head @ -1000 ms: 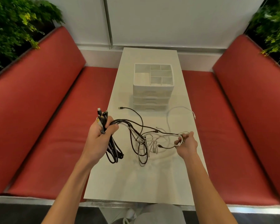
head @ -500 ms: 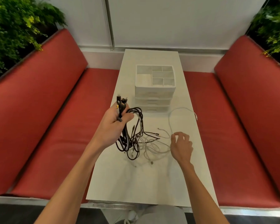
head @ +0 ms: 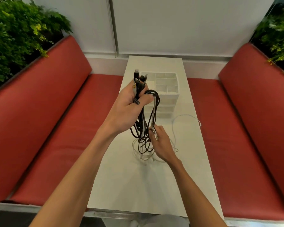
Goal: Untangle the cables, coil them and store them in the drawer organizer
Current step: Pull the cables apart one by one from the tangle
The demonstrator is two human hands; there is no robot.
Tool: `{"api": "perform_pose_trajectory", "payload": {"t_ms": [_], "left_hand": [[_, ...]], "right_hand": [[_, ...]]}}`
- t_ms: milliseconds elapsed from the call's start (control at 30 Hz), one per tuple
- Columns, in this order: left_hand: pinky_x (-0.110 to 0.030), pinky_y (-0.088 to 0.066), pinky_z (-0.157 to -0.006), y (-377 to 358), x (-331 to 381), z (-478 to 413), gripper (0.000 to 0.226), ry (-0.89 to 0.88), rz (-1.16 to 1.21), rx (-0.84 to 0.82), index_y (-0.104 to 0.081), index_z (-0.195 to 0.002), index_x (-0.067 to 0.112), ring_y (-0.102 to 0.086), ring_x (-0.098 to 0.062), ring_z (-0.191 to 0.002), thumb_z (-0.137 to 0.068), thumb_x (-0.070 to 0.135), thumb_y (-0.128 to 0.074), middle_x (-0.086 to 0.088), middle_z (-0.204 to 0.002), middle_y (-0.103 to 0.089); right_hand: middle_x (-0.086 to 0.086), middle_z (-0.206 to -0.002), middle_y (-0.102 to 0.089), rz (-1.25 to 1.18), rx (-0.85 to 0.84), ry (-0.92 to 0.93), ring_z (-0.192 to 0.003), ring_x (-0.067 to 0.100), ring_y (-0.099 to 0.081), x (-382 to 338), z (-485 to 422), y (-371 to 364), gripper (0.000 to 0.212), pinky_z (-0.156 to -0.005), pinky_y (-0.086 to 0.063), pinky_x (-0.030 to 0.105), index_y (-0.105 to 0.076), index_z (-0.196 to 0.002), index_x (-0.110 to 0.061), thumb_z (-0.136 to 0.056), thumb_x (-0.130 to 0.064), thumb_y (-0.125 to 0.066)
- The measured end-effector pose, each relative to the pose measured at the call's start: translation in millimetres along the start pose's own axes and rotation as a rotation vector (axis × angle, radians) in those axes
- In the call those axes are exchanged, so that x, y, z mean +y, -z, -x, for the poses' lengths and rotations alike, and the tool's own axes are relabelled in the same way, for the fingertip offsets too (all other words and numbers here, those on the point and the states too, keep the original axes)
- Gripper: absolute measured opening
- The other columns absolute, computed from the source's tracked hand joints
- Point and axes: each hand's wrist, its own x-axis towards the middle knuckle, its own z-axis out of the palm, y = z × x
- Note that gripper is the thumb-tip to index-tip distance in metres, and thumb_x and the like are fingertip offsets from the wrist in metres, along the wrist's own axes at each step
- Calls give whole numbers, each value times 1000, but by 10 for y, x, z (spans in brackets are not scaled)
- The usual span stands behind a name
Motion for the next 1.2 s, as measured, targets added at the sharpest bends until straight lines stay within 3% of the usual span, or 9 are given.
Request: {"api": "perform_pose_trajectory", "payload": {"t_ms": [133,300,500,567,700,833,1000,1067,1200], "left_hand": [[-27,-30,-65,20,13,22,41,-20,46,41,-29,-73,15,-27,-22,-65,-97,0,-59,-9,-71,-25],[-24,-30,-65,51,-14,45,41,-24,86,90,-30,-73,18,-27,-19,-64,-96,0,-59,-6,-71,-27],[-34,-29,-65,-17,-158,137,41,18,53,66,-31,-73,18,-27,-24,-66,-98,3,-58,-12,-72,-26],[-36,-28,-66,14,-210,150,41,28,29,70,-30,-73,18,-27,-24,-67,-100,3,-58,-8,-73,-26],[-35,-30,-66,101,-353,201,40,55,-73,103,-32,-76,22,-31,-16,-68,-101,7,-60,7,-74,-30],[-35,-31,-66,113,-550,328,39,133,-162,110,-33,-78,21,-33,-11,-68,-102,4,-60,13,-73,-35],[-14,-39,-62,-41,-700,450,41,249,-268,119,-42,-86,34,-50,-1,-65,-102,0,-58,23,-72,-56],[-15,-40,-62,-66,-798,467,36,289,-304,112,-46,-93,34,-52,-3,-67,-102,1,-57,16,-80,-59],[-28,-37,-59,-68,-960,478,21,407,-358,90,-47,-96,25,-43,-12,-63,-102,7,-56,4,-78,-55]], "right_hand": [[-5,-109,-63,141,17,-193,-108,20,-57,464,-20,15,27,-97,-50,44,-65,-103,-44,-106,-64,-47],[3,-116,-62,369,-33,-407,-121,32,-54,1006,48,29,60,-97,-48,49,-68,-120,-43,-89,-82,-36],[-6,-106,-68,343,-72,-358,-110,28,-57,898,-94,135,68,-94,-47,51,-76,-108,-52,-83,-99,-32],[-7,-100,-74,314,-146,-278,-102,29,-66,670,-181,257,72,-88,-50,42,-78,-104,-42,-94,-90,-26],[-6,-90,-82,260,-219,-191,-94,18,-78,205,-391,599,28,-83,-54,29,-80,-95,-25,-109,-38,-59],[-21,-81,-77,206,-135,-143,-81,-8,-69,-258,-552,905,18,-71,-45,12,-80,-92,-30,-103,-39,-70],[-14,-95,-80,-23,-49,-10,-79,3,-67,-752,-629,1146,9,-76,-56,26,-81,-105,-31,-97,-27,-81],[-6,-94,-78,-109,-9,36,-76,6,-63,-912,-637,1186,6,-73,-54,33,-80,-105,-29,-99,-30,-79],[-8,-87,-68,60,96,152,-71,6,-55,-1114,-678,1258,8,-70,-44,21,-77,-95,-31,-100,-38,-78]]}}
